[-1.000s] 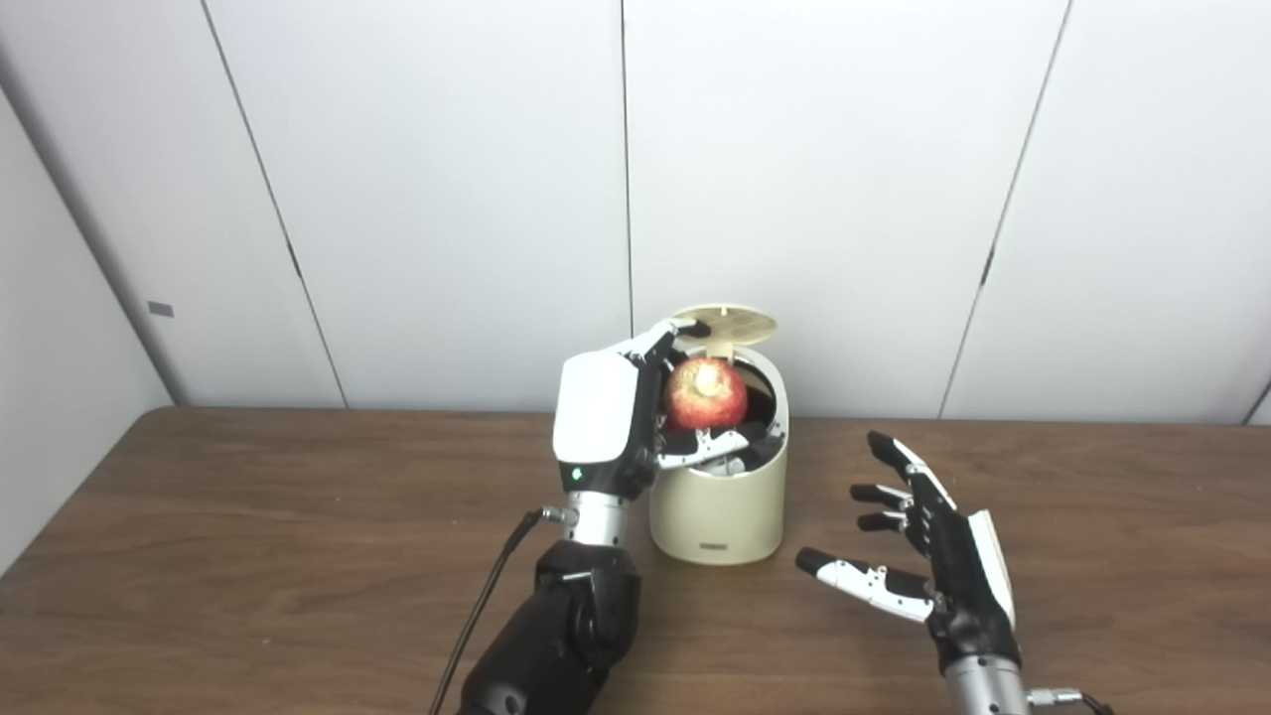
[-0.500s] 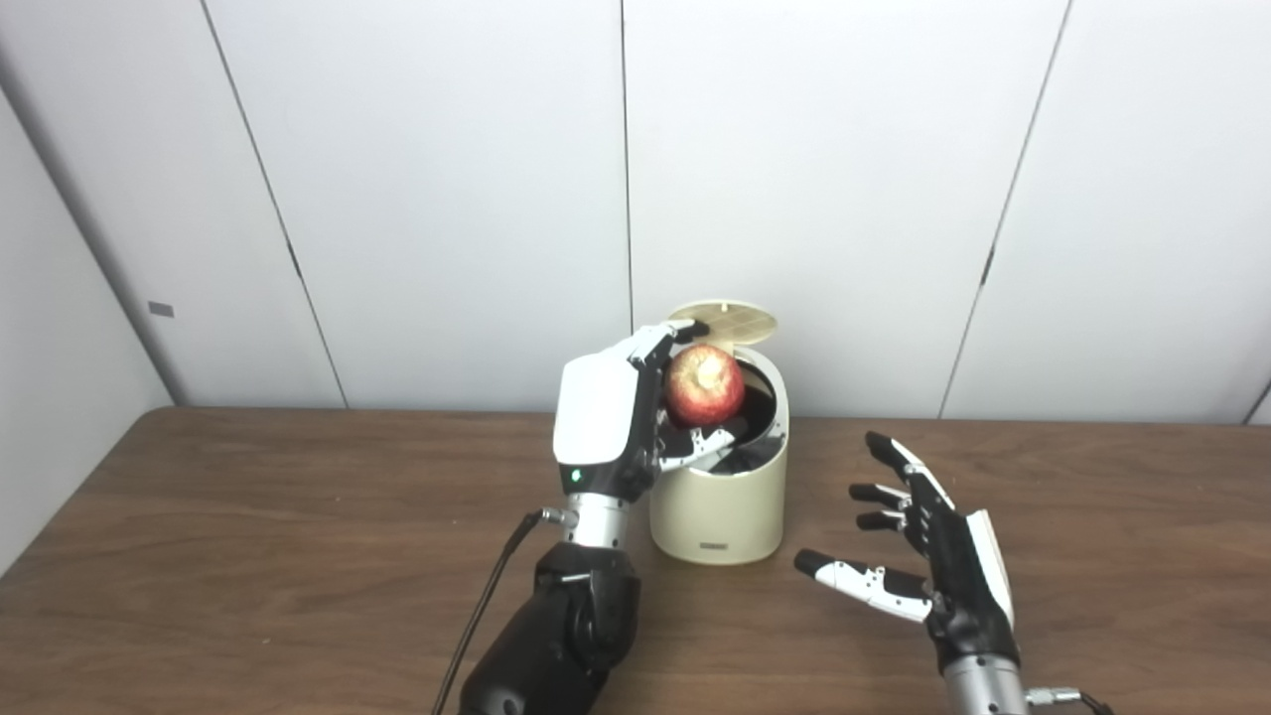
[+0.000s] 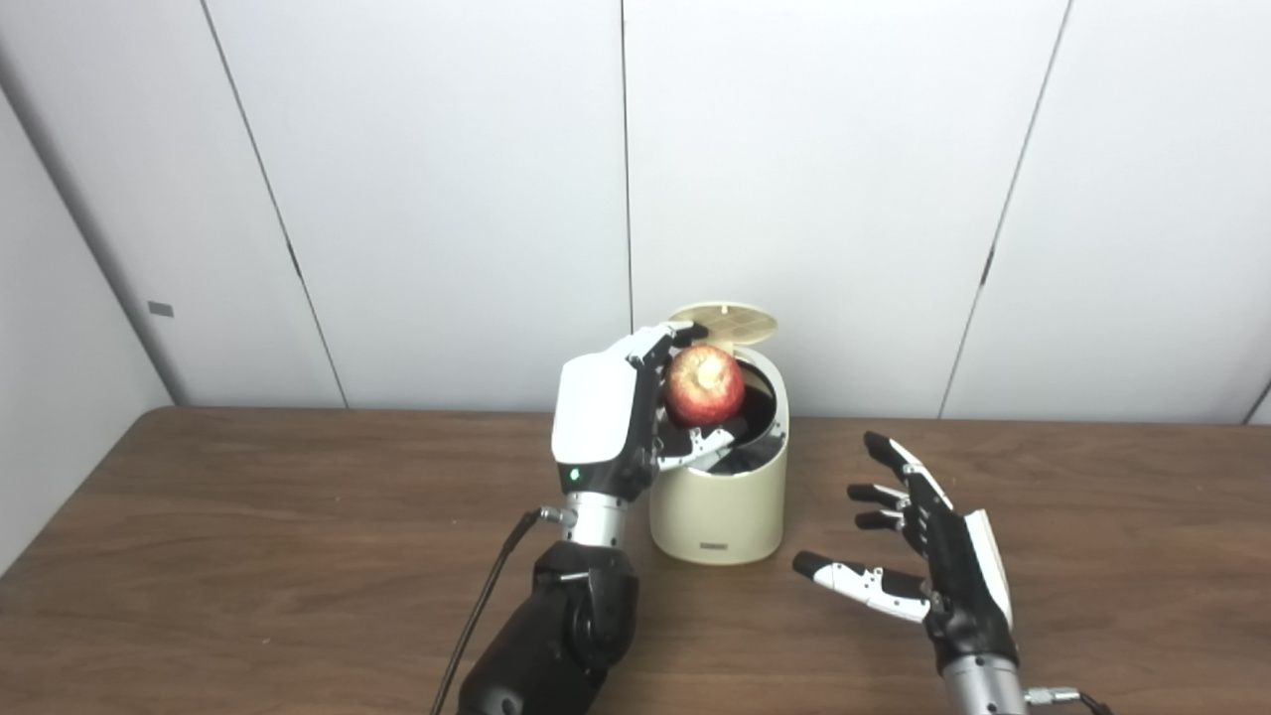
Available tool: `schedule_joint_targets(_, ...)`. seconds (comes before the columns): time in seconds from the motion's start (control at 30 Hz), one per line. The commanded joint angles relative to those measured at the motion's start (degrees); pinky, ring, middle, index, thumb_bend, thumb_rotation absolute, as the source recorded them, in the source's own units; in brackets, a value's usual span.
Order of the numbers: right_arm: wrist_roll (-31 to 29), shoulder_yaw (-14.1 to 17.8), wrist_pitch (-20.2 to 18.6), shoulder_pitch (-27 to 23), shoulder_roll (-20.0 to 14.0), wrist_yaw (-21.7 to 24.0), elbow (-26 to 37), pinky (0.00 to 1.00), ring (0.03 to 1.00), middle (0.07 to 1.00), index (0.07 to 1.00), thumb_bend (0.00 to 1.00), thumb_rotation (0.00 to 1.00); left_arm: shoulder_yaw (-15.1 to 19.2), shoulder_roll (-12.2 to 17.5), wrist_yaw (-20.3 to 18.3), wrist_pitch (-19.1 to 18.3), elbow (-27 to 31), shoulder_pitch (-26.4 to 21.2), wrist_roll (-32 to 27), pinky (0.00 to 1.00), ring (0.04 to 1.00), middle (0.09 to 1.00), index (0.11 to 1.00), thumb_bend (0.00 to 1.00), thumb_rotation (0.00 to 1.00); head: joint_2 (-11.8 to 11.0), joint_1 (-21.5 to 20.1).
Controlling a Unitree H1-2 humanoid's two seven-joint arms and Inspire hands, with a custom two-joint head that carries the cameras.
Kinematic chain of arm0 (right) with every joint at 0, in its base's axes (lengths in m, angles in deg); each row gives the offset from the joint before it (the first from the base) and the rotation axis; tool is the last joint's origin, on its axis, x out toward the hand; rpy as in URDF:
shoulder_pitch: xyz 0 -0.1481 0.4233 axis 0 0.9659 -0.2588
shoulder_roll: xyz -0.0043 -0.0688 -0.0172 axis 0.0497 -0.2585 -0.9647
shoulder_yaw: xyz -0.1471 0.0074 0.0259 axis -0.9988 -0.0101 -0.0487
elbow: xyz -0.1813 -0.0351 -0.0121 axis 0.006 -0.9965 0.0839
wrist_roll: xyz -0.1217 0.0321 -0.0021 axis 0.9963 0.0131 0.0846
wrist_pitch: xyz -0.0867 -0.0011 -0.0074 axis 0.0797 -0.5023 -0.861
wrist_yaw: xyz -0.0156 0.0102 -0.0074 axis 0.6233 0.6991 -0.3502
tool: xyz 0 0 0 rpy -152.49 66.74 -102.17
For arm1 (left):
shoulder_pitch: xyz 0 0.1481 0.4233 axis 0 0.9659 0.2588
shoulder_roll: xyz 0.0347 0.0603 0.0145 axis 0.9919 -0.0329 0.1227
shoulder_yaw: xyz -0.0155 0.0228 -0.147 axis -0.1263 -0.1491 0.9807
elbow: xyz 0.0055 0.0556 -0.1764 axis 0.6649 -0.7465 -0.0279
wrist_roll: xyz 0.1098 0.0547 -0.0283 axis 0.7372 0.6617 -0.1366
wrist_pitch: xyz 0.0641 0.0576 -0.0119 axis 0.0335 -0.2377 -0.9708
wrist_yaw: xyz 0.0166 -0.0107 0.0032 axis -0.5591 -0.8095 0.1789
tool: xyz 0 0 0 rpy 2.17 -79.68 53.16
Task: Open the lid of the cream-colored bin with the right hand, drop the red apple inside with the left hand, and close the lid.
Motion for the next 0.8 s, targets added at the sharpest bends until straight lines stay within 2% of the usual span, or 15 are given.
schedule_joint_targets(0.0,0.43,-0.23,1.74,-2.18,0.20,-0.08,1.72,0.63,0.730,0.884,0.844,0.78,0.15,0.14,0.87,0.18,-0.44,1.34,-1.13,0.45,0.48,0.597,0.664,0.692,0.79,0.02,0.06,0.05)
schedule_joint_targets(0.43,0.39,-0.32,2.00,-2.53,0.38,-0.39,1.20,0.63,0.728,0.886,0.843,0.78,0.13,-0.40,1.81,-1.88,-2.09,4.72,0.86,1.22,0.48,0.620,0.685,0.711,0.86,0.16,-0.05,0.27)
schedule_joint_targets(0.77,0.35,-0.71,1.64,-2.60,0.72,-0.22,1.55,0.62,0.721,0.888,0.839,0.78,0.10,-0.54,2.49,-2.50,-1.50,6.51,1.90,0.99,0.47,0.612,0.691,0.718,0.93,0.26,-0.11,0.45)
